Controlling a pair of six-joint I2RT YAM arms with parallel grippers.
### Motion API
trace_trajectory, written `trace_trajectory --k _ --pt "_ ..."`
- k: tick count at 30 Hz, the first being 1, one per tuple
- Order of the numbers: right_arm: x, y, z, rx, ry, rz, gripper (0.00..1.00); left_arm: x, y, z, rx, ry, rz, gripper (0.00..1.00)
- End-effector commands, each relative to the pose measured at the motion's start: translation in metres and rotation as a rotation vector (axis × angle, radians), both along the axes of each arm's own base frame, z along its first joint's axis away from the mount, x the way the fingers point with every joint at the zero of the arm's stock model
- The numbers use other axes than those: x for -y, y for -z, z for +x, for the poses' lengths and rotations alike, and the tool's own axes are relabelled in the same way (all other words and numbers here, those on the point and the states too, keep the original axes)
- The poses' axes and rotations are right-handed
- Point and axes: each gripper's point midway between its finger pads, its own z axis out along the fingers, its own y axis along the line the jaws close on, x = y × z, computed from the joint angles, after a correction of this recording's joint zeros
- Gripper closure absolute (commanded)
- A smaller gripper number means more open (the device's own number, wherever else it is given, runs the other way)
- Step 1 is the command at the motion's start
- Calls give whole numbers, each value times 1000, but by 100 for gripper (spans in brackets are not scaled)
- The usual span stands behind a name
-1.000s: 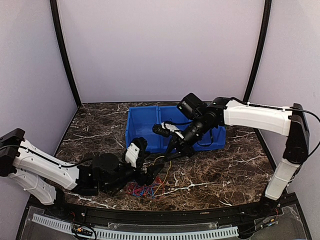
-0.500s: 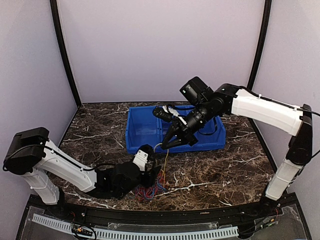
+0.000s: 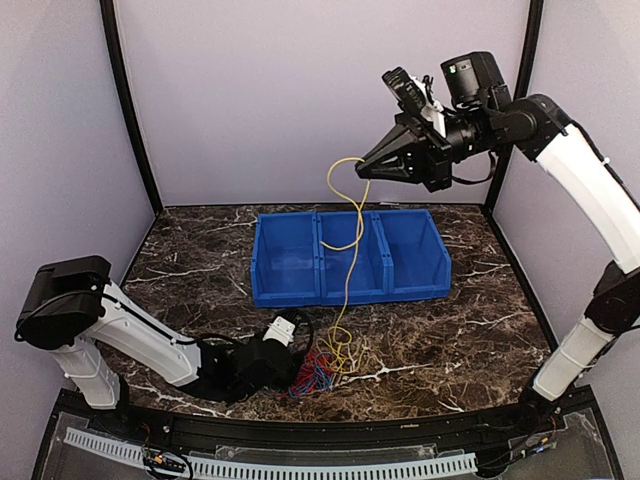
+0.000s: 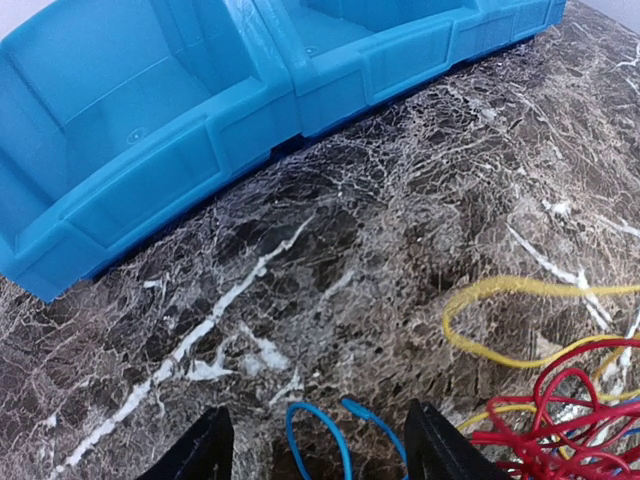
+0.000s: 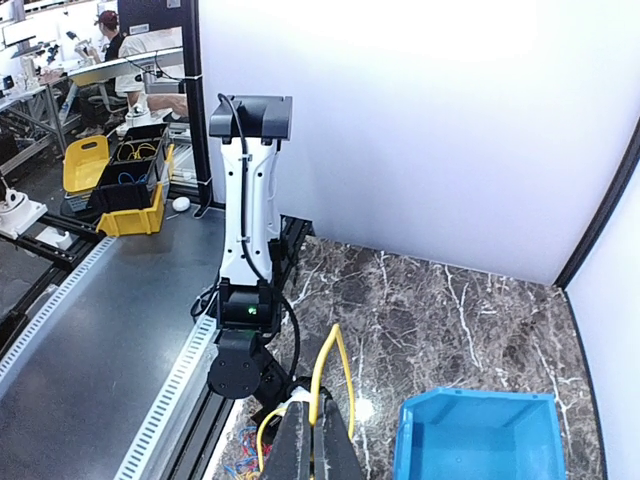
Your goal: Untangle the cables
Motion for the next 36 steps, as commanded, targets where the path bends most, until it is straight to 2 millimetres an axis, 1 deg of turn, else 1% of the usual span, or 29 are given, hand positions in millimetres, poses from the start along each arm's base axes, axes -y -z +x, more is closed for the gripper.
trace_trajectory --k 1,2,4,6,8,9,10,11,12,13,14,15,16,18,19,20,21,22,23,24,25,26,27,28,29,31,32,33,36 --pt "9 -16 -6 28 -7 39 100 -19 9 -5 -26 -19 59 40" --pt "8 -12 -6 10 -12 34 100 -17 6 -5 -26 -14 64 41" --pt "7 1 -6 -20 -16 21 100 -12 -8 -7 -13 7 27 39" --pt "5 14 -3 -40 -9 4 100 -6 -28 -11 27 41 -15 36" --pt "3 29 1 -60 11 -18 100 -6 -58 -12 66 38 -106 34" --pt "2 36 4 -67 26 -29 100 -11 -65 -11 80 26 -124 33" --pt "1 40 6 -67 36 -33 100 -12 -85 -11 101 20 -187 32" --pt "1 46 8 -71 45 -42 100 -17 -88 -12 112 14 -201 32" --pt "0 50 10 -76 55 -47 100 -18 -110 -13 142 21 -271 31" --pt "0 54 12 -83 64 -51 100 -22 -111 -16 147 42 -288 30" --pt "-1 59 13 -91 70 -56 100 -22 -137 -19 188 67 -371 28" --pt "-2 63 15 -99 75 -61 100 -21 -137 -25 186 117 -390 28" --pt "-3 67 16 -105 78 -66 100 -19 -158 -29 228 157 -447 26" --pt "-4 75 18 -120 87 -75 100 -7 -174 -43 249 280 -481 25" --pt "-4 77 19 -127 87 -77 100 0 -183 -45 257 308 -480 25" --pt "-5 79 19 -132 89 -77 100 9 -183 -50 256 364 -459 25" --pt "-5 80 19 -138 89 -76 100 18 -194 -52 260 388 -463 25" --pt "-6 80 20 -143 90 -74 100 32 -201 -57 258 440 -466 25" --pt "-6 81 20 -149 91 -73 100 38 -202 -59 255 466 -467 25" --pt "-7 81 21 -156 96 -73 100 51 -204 -62 248 503 -469 25" --pt "-7 81 22 -159 100 -71 100 57 -208 -64 250 518 -487 25" --pt "-8 81 23 -161 103 -70 100 66 -205 -64 235 529 -492 25" --pt "-8 80 23 -162 104 -69 100 71 -208 -63 239 528 -513 26" --pt "-8 79 23 -163 105 -68 100 79 -203 -61 224 522 -514 26" --pt "-8 79 23 -165 105 -68 100 83 -203 -60 224 521 -528 27" --pt "-7 78 23 -166 109 -66 100 97 -190 -61 194 539 -520 29" --pt "-7 78 23 -165 111 -65 100 104 -193 -64 188 560 -533 30" --pt "-7 77 23 -164 114 -64 100 110 -184 -64 171 566 -527 32" --pt "-7 76 24 -159 122 -62 100 121 -183 -66 151 584 -550 34"
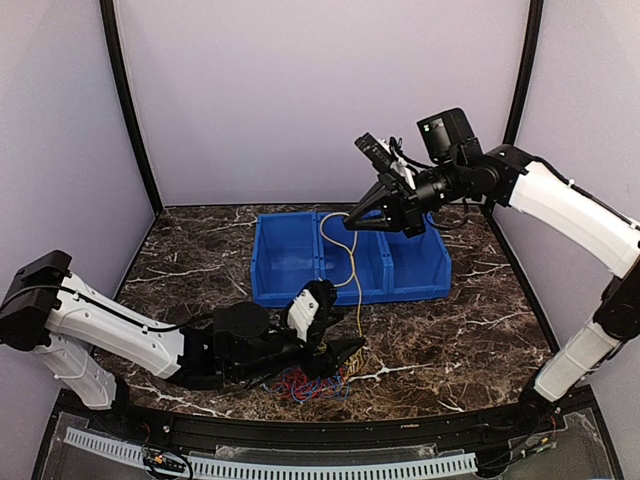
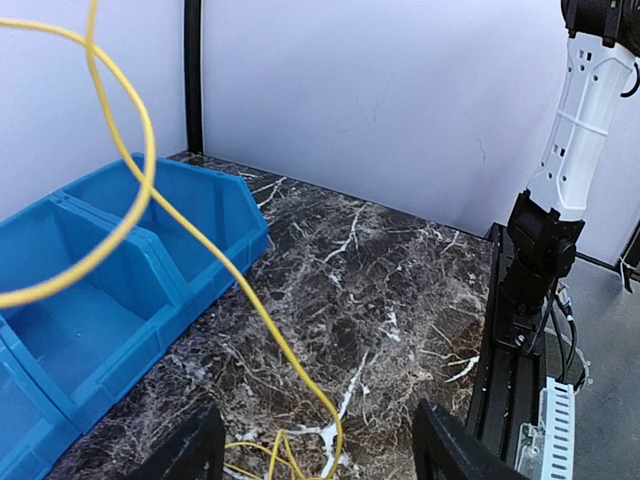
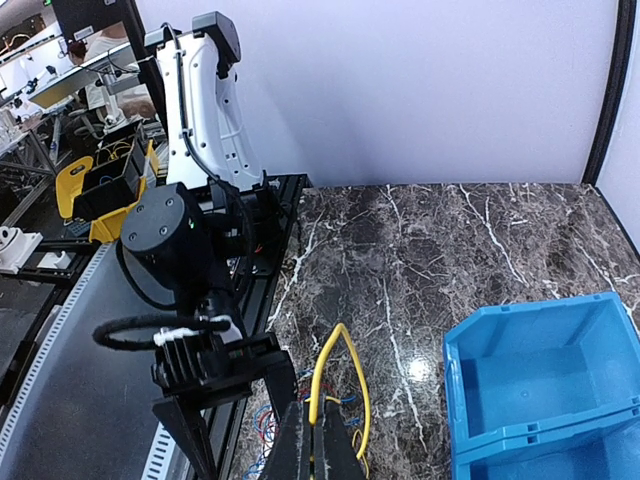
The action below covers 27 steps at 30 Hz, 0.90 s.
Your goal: Untangle the cables
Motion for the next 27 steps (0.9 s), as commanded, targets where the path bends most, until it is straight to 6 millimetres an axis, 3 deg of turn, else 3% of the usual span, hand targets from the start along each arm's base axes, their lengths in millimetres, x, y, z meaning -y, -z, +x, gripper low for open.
trace_trajectory --k 1,7,12,19,23,24,27 --pt "4 -16 0 45 26 38 100 20 -20 -8 -19 63 -100 36" --pt "3 -18 3 48 39 39 100 21 -11 6 -86 39 -129 45" --pt "0 -16 9 50 55 28 100 23 -9 13 -141 91 -179 73" --pt "-2 -13 10 46 54 26 98 16 -20 22 -107 69 -203 95" --pt "1 -3 12 74 70 10 55 -3 -37 27 -81 10 -242 100" --pt "3 1 10 85 67 8 50 -10 -50 27 -73 -2 -276 100" --pt "6 18 1 56 40 11 39 -33 -62 33 -67 -74 -321 100"
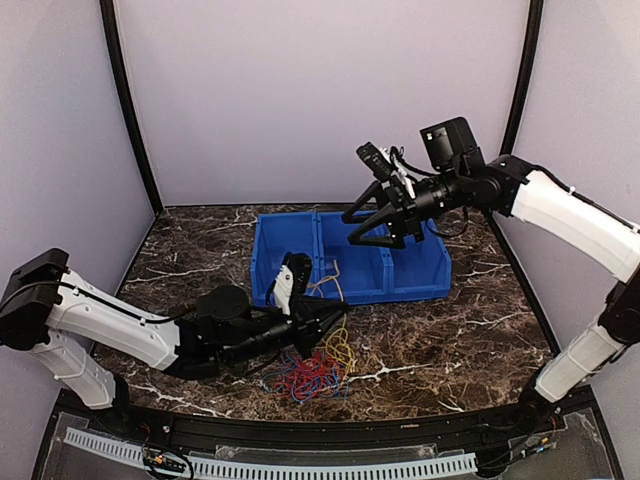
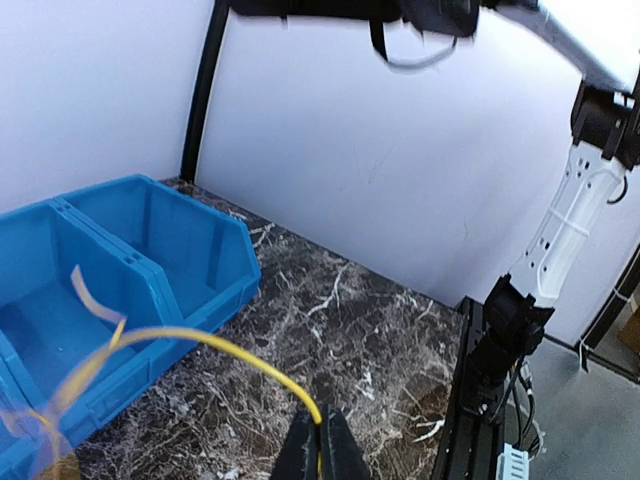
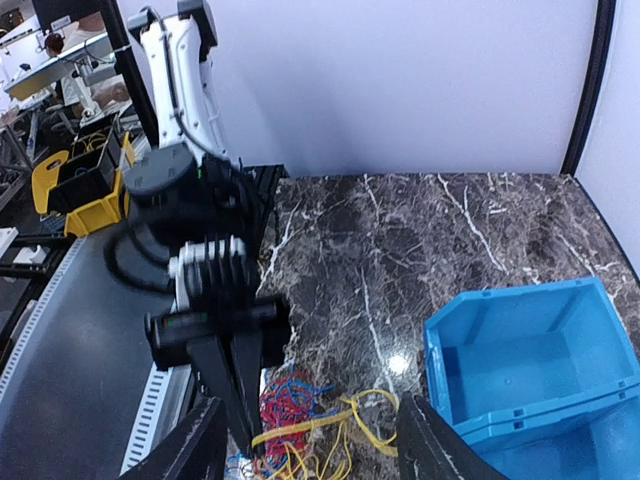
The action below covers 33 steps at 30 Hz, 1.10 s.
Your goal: Untangle the cables
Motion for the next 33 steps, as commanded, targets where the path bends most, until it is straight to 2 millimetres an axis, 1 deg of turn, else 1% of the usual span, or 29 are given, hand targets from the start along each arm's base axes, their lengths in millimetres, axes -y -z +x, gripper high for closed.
trace_trajectory --k 1,4,6,7,8,10,14,16,18,24,26,28,30,31,32,33 --pt "5 19 -8 -5 -24 10 39 -39 -53 8 35 -118 -159 100" --pt "1 54 -10 -61 -33 -20 39 -55 -63 12 35 -168 -192 100" --pt "-2 79 -18 -88 -61 -43 41 -64 -65 15 32 -205 -197 100" --pt "-5 90 -22 -85 -73 -61 42 -69 -68 16 30 -224 -206 100" --pt "-9 100 -26 -80 -82 -79 42 -72 -67 17 26 -235 -200 100" --pt "-17 116 -34 -78 -102 -106 43 -79 -71 19 21 -257 -212 100" --pt "-37 143 -43 -79 -128 -146 43 -92 -72 22 1 -304 -229 100" --pt "-48 156 -44 -79 -130 -161 43 -98 -69 23 -5 -324 -231 100" --pt "-58 172 -38 -61 -95 -191 43 -103 -68 24 -8 -341 -235 100" --pt "-83 194 -22 -108 -61 -199 38 -114 -68 23 -18 -357 -259 100" --pt "-90 202 -19 -131 -63 -196 37 -117 -70 22 -17 -355 -263 100" --pt "-95 205 -17 -150 -57 -185 33 -120 -71 22 -20 -357 -265 100" --pt "-100 211 -15 -173 -53 -177 31 -124 -72 21 -22 -362 -272 100" --pt "-102 214 -15 -187 -55 -174 31 -127 -75 20 -24 -363 -282 100" --pt "-104 219 -17 -208 -60 -180 34 -128 -74 20 -25 -365 -283 100" --pt "-105 226 -21 -232 -73 -190 40 -131 -77 19 -25 -367 -293 100"
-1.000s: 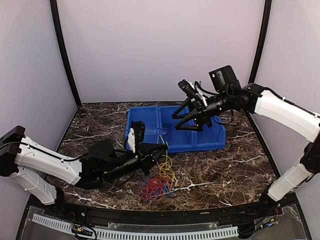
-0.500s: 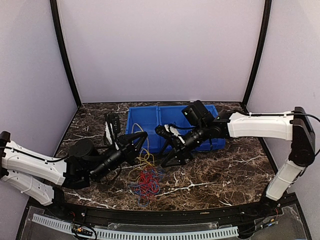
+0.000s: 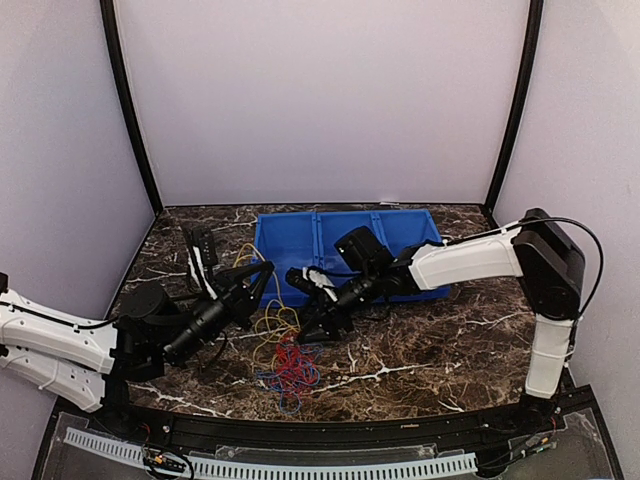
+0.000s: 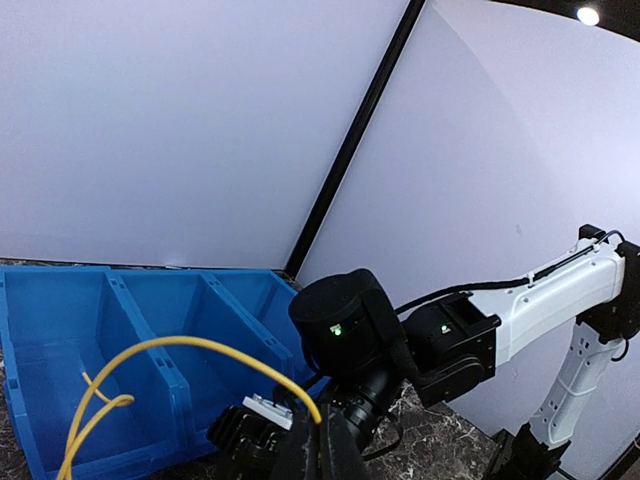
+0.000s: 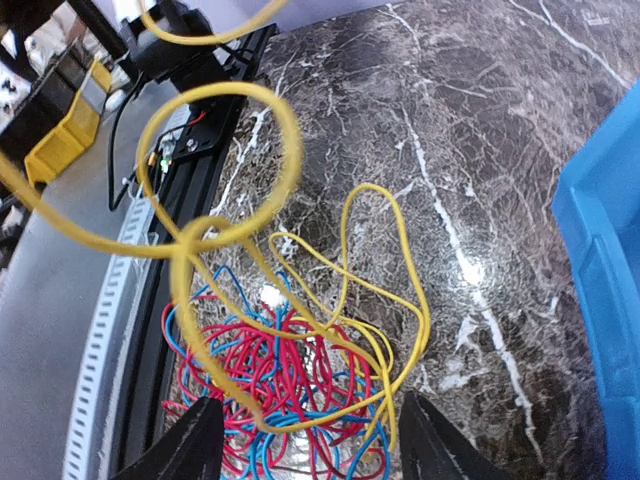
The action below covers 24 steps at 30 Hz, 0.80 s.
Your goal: Untangle the cables
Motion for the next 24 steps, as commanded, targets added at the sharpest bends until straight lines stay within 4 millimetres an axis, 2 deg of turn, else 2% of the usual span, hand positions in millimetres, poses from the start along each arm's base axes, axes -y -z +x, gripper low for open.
trace_trajectory --k 1,2,4,5,9,10,11,12,13,14,15,16,17,18,19,21,24 --pt "-20 0 -3 -53 -19 53 49 -15 -9 0 -1 -25 -47 100" --pt "-22 5 -5 -60 -30 57 58 -16 -11 0 3 -28 -47 100" --pt "-25 17 -16 -88 -61 46 93 -18 -16 -1 10 -30 -46 100" --pt "-26 25 -19 -97 -65 33 100 -18 -18 -1 13 -30 -44 100" --pt "-23 46 -31 -152 -77 -28 100 -19 -37 -5 35 -12 -34 100" --pt "-20 51 -33 -160 -74 -49 100 -17 -54 -7 66 0 -35 100" --pt "-17 56 -34 -160 -71 -64 100 -17 -59 -9 75 7 -4 100" --pt "-13 61 -35 -155 -68 -77 100 -17 -85 -12 122 15 -6 100" --pt "-10 66 -35 -150 -62 -90 100 -19 -93 -14 134 19 22 100" --pt "-6 73 -37 -153 -59 -109 100 -23 -125 -17 186 16 4 100" --pt "-3 78 -39 -156 -59 -121 100 -27 -136 -19 202 15 21 100" --pt "-1 82 -40 -159 -59 -130 100 -35 -166 -23 248 9 -7 100" --pt "0 85 -40 -161 -59 -136 100 -40 -177 -25 264 6 -4 100" --pt "0 87 -40 -164 -57 -140 100 -48 -205 -30 303 2 -36 100" --pt "1 90 -40 -167 -55 -147 100 -52 -214 -32 322 1 -32 100" --pt "-1 94 -39 -174 -55 -156 100 -68 -256 -40 371 -5 -83 100" --pt "-1 100 -37 -180 -48 -175 100 -78 -282 -46 411 -13 -97 100"
